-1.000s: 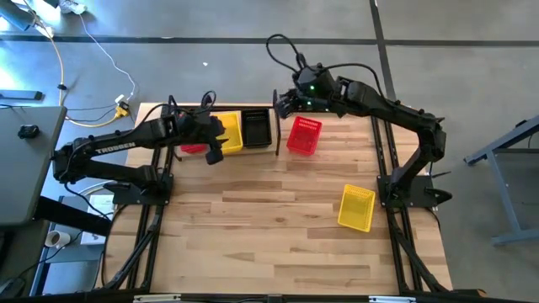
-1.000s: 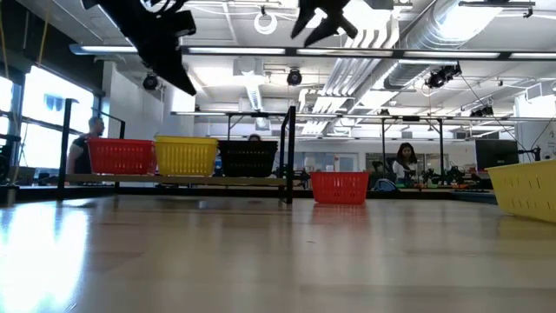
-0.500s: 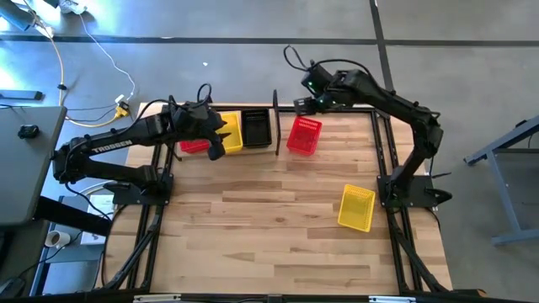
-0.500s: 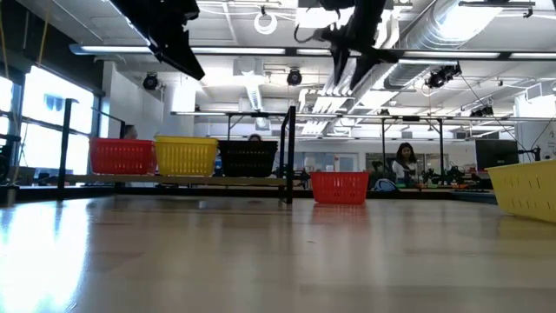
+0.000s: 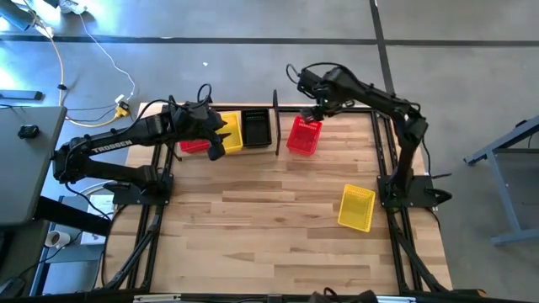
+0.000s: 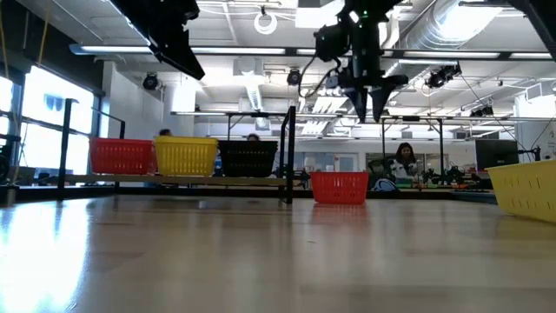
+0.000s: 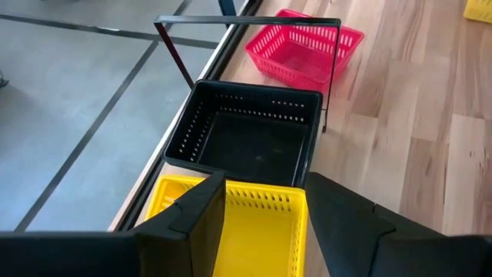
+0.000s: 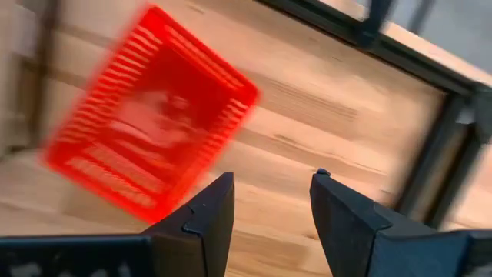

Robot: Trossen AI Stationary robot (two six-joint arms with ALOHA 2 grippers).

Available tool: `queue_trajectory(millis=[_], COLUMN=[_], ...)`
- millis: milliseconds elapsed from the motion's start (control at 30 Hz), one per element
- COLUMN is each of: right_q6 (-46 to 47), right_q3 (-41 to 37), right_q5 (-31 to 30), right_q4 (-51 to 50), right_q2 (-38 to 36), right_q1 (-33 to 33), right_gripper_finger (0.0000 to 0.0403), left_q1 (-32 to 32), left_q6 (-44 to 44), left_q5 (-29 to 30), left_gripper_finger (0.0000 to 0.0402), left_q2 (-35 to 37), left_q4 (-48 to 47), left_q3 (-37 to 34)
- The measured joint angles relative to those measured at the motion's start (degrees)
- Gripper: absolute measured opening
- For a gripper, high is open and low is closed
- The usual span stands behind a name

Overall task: Stack baskets on shelf by color
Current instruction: Stack the red bin on top of the red bin on the shelf

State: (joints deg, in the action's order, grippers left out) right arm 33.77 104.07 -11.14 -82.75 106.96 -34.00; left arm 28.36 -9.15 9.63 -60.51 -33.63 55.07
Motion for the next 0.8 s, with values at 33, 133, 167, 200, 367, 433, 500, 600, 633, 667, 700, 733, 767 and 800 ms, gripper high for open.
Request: queue_trajectory(millis=[33, 133, 167, 200, 367, 433, 500, 600, 633, 667, 700, 733, 767, 800], right_q6=[-0.84, -1.83, -1.84, -1.74, -1.7, -1.2, -0.75, 0.62, 1.04, 1.64, 2.31, 2.7, 3.31, 3.71], right_q3=[0.0, -0.01, -0.34, -1.14, -8.76, -12.53, -15.91, -19.78, -20.79, -21.72, -22.46, -23.01, -23.57, -24.25], right_q5=[-0.77, -3.72, -4.8, -5.64, -4.98, -3.4, -1.13, 2.95, 3.98, 4.62, 5.22, 5.83, 5.84, 5.81], right_q4=[-1.23, -4.1, -4.68, -4.68, -1.9, 1.98, 6.59, 14.27, 16.37, 18.27, 20.11, 21.56, 22.72, 23.84], right_q2=[0.34, 0.82, 0.8, 0.51, -1.96, -3.03, -4.29, -5.78, -5.94, -6.02, -6.04, -6.04, -6.04, -6.06], right_q1=[-0.28, -0.72, -0.83, -0.89, -1.1, -1.2, -1.26, -1.26, -1.26, -1.26, -1.24, -1.26, -1.32, -1.33], right_gripper_finger=[0.0156, 0.0156, 0.0156, 0.0156, 0.0156, 0.0156, 0.0156, 0.0156, 0.0156, 0.0156, 0.0156, 0.0156, 0.0156, 0.0156], left_q1=[0.0, 0.0, 0.0, 0.0, 0.0, 0.0, 0.0, 0.0, 0.0, 0.0, 0.0, 0.0, 0.0, 0.0], left_q6=[0.0, 0.0, 0.0, 0.0, 0.0, 0.0, 0.0, 0.0, 0.0, 0.0, 0.0, 0.0, 0.0, 0.0], left_q5=[0.0, 0.0, 0.0, -0.01, 0.0, 0.0, 0.02, 0.02, 0.04, 0.04, 0.04, 0.04, 0.04, 0.04], left_gripper_finger=[0.017, 0.017, 0.017, 0.017, 0.017, 0.017, 0.017, 0.017, 0.017, 0.017, 0.017, 0.017, 0.017, 0.017], left_q2=[0.0, -0.02, -0.02, -0.02, -0.02, -0.02, -0.01, -0.02, -0.02, -0.02, -0.01, -0.01, -0.02, -0.01], left_q4=[0.0, 0.0, 0.0, 0.0, 0.02, 0.1, 0.14, 0.44, 0.5, 0.5, 0.5, 0.51, 0.51, 0.5], left_q3=[0.0, 0.0, 0.0, 0.0, 0.0, 0.0, 0.0, 0.0, 0.0, 0.0, 0.0, 0.0, 0.0, 0.0])
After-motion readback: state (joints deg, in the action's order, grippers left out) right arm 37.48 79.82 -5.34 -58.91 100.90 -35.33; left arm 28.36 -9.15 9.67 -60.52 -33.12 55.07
